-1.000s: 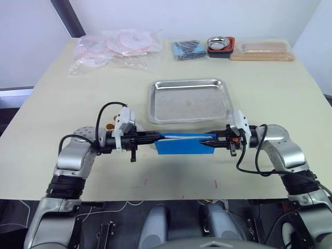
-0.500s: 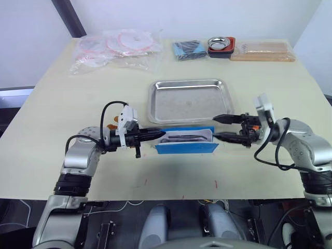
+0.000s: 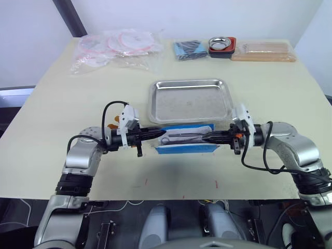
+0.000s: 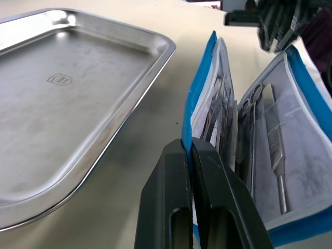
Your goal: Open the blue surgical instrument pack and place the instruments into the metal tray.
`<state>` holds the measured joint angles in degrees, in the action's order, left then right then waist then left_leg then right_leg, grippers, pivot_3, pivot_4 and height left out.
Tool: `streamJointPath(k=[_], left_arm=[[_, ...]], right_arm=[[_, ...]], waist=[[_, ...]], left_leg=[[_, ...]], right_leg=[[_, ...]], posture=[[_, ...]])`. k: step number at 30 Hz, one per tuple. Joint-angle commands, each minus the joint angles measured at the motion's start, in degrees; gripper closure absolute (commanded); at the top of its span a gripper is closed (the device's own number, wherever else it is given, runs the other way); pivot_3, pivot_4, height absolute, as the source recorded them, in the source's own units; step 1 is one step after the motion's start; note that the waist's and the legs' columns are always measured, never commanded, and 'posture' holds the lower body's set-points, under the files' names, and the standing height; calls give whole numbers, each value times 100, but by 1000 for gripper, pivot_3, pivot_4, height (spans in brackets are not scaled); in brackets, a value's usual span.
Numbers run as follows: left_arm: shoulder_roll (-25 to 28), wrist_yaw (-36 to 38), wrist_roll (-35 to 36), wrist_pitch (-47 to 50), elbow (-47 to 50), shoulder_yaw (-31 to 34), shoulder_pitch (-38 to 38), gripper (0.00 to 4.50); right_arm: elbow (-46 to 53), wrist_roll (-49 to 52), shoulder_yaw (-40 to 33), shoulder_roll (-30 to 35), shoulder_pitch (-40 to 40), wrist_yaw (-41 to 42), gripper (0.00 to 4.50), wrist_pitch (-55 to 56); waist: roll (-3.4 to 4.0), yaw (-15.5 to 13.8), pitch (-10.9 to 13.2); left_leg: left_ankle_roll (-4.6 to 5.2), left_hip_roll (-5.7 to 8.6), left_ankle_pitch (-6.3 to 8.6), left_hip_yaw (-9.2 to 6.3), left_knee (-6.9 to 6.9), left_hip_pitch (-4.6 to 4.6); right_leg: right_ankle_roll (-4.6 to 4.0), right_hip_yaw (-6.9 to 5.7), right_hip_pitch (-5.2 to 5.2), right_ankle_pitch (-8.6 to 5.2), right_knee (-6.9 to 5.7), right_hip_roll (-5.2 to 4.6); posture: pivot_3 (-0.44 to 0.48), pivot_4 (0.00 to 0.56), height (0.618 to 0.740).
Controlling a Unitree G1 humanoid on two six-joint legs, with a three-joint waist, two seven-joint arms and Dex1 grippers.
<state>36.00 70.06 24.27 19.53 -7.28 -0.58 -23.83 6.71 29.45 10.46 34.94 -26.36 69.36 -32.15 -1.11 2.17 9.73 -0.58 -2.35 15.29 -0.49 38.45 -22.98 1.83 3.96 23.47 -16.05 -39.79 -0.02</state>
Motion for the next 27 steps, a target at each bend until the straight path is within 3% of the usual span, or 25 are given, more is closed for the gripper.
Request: streamJointPath(k=[1, 9, 27], left_arm=[[90, -127, -59, 221, 255, -68, 99, 4500], [-151, -754, -372, 574, 177, -310, 37, 4500], [-234, -924, -853, 756, -311, -755, -150, 4500]], right_arm=[[358, -48, 150, 146, 155, 263, 4393, 138], [549, -354, 471, 269, 614, 337, 4393, 369], [519, -999, 720, 550, 1297, 327, 4393, 941]], waist=[[0, 1, 0], [-2, 0, -2], [-1, -5, -5]], left_leg=[[0, 0, 0, -1, 0, 0], [0, 0, 0, -5, 0, 2], [0, 2, 0, 2, 0, 5]], right_leg=[[0, 0, 0, 0, 0, 0], [0, 0, -1, 0, 0, 1], [1, 1, -3, -1, 0, 0]], posture=[[0, 150, 740], [0, 150, 740], [0, 150, 740]])
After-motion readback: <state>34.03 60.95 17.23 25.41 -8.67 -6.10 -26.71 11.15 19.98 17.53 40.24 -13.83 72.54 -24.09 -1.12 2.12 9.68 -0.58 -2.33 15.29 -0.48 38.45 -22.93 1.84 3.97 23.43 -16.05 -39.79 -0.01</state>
